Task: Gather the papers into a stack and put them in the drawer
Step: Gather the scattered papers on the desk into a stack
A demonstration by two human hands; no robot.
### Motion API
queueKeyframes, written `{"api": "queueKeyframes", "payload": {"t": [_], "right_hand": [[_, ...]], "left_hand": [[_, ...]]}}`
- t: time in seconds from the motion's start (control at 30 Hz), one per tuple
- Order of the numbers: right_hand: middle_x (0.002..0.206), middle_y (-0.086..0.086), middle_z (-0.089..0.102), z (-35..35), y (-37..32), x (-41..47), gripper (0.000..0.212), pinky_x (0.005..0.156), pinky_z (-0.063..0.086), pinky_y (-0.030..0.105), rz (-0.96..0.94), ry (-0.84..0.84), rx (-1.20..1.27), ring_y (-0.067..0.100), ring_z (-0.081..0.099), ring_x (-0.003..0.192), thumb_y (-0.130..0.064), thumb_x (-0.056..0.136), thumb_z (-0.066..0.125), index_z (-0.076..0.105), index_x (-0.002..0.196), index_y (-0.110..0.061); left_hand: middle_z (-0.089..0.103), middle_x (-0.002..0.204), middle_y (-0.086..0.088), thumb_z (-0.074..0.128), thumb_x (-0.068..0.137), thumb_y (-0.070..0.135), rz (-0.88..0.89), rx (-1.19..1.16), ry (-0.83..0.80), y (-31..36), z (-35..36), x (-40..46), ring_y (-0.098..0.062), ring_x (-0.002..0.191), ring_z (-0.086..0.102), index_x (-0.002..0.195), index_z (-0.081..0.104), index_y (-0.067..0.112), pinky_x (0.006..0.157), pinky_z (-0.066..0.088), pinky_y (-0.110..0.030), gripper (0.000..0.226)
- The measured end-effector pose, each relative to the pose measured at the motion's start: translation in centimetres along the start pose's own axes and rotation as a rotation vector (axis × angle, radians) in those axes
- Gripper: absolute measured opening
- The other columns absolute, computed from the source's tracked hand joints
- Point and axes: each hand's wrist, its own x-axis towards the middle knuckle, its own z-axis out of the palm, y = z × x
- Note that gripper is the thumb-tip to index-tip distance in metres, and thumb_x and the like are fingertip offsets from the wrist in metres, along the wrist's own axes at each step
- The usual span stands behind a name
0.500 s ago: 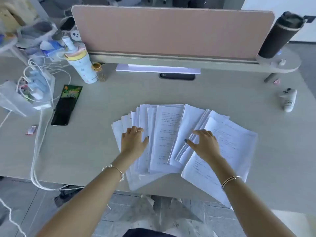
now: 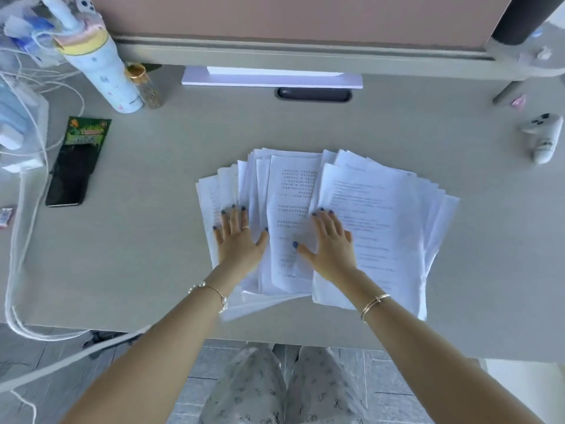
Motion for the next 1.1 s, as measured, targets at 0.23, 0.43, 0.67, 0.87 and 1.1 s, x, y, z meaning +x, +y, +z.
{"api": "queueKeyframes", "payload": {"t": [0.23,0.43,0.67,0.87,1.1], "right_hand": [[0.16,0.0,0.011,-0.7,-1.8,0.5,0.066,0.113,0.025,0.04,-0.072,0.141,0.341,0.021,0.019,0.144,-0.048,0.087,0.055,0.03,0.144,-0.025],[0.157,0.011,0.016,-2.7,4.7,0.1,0.067,0.11,0.016,0.053,0.373,0.457,0.204,0.034,0.009,0.145,-0.051,0.082,0.06,0.038,0.138,-0.02],[0.159,0.004,0.011,-1.2,6.7,0.0,0.08,0.114,0.009,0.052,0.53,0.219,0.108,0.036,0.0,0.145,-0.069,0.078,0.048,0.025,0.144,-0.03],[0.159,0.0,0.01,0.7,1.6,1.2,0.084,0.114,0.008,0.052,0.328,0.171,0.079,0.033,-0.002,0.145,-0.073,0.077,0.042,0.021,0.146,-0.031],[0.157,0.005,0.017,-0.6,1.9,1.5,0.072,0.113,0.013,0.046,0.215,0.423,0.263,0.026,0.007,0.145,-0.061,0.08,0.054,0.032,0.141,-0.029]], "left_hand": [[0.011,0.159,-0.009,0.032,0.096,0.046,0.066,-0.159,0.149,-0.5,-1.9,1.0,-0.026,0.147,0.002,0.145,0.028,0.015,0.117,0.007,-0.044,0.059],[0.014,0.158,-0.015,0.039,0.094,0.041,-0.119,-0.182,0.26,-3.2,-1.2,0.6,-0.032,0.145,0.008,0.146,0.023,0.013,0.115,0.015,-0.049,0.061],[0.026,0.155,-0.012,0.041,0.092,0.044,-0.029,-0.246,0.356,-2.1,0.6,0.7,-0.029,0.142,0.017,0.142,0.034,0.015,0.117,0.012,-0.044,0.058],[0.047,0.142,-0.005,0.032,0.093,0.048,0.122,-0.474,0.325,0.9,0.6,0.8,-0.027,0.133,0.033,0.134,0.044,0.015,0.11,0.027,-0.037,0.054],[0.051,0.088,-0.003,0.02,0.096,0.053,0.059,-0.943,0.314,-0.2,-1.3,0.3,-0.018,0.082,0.045,0.088,0.05,0.018,0.064,0.036,-0.023,0.046]]}}
